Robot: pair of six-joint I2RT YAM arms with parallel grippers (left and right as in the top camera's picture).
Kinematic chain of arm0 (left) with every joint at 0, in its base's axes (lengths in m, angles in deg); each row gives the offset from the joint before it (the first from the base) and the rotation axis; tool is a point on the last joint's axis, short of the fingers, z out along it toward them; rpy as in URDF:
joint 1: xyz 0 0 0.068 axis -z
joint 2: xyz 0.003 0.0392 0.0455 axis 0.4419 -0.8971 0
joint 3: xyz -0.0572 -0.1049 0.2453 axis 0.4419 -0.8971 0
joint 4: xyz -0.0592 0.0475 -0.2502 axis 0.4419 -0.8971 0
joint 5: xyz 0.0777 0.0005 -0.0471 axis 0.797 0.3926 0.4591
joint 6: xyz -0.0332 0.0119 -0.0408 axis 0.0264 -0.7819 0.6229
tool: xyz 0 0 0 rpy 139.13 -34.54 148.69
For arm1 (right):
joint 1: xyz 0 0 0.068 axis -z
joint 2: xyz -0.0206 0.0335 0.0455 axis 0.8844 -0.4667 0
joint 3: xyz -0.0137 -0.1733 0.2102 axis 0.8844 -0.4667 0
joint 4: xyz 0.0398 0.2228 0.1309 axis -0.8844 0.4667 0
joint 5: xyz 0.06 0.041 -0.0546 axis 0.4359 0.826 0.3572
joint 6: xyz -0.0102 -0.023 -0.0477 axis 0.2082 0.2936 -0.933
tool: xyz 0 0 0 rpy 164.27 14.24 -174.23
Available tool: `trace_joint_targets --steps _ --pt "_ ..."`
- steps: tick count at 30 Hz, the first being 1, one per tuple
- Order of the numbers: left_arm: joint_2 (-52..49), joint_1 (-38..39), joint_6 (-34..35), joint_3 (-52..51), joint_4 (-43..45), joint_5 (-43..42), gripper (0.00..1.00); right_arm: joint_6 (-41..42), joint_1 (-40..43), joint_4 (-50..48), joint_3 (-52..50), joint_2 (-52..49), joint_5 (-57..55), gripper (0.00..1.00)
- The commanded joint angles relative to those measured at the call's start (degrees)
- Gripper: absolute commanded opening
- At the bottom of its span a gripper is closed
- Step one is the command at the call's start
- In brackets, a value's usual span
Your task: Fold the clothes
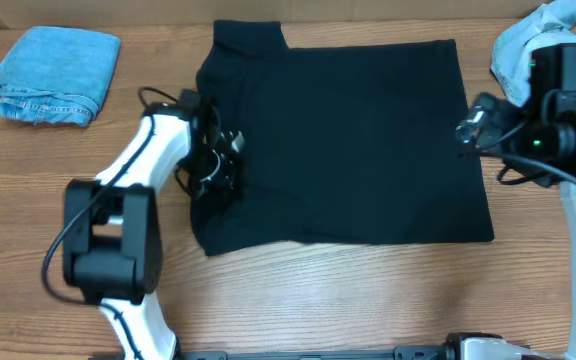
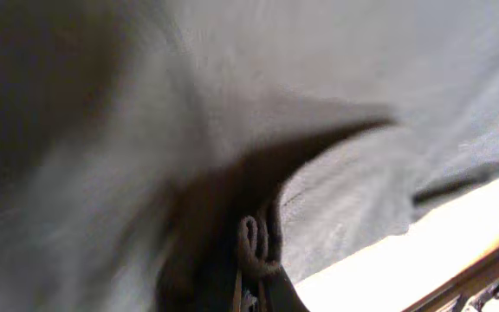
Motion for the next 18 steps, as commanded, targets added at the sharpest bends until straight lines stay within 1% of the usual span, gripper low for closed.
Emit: trace_joint_targets --steps 1,4,8,15,16,18 --pt "7.76 -0.98 -0.02 4.15 -1.07 2.43 0.04 -1.44 4.39 0.59 0.39 -1.22 2.62 1.0" --pt "9.44 -0.96 -0.04 5.03 -1.66 2.45 0.04 -1.68 6.36 2.43 -0.2 -3.82 3.06 1.0" --pt "9.79 -0.96 -0.02 5.07 -2.27 2.4 0.04 -1.68 7.85 2.05 -5.2 -8.04 3.98 1.0" --pt "9.79 -0.96 -0.02 5.07 -3.21 2.36 0.04 -1.7 12.09 -3.91 -18.53 -11.96 8.04 1.0" --pt "9.79 -0.94 -0.02 5.07 -3.54 2.36 0.04 -1.73 14.38 -4.72 -21.53 -12.15 8.2 1.0" --pt "9.79 -0.96 -0.04 5.07 -3.63 2.36 0.04 -1.73 16.37 -5.4 -23.34 -12.15 8.2 1.0"
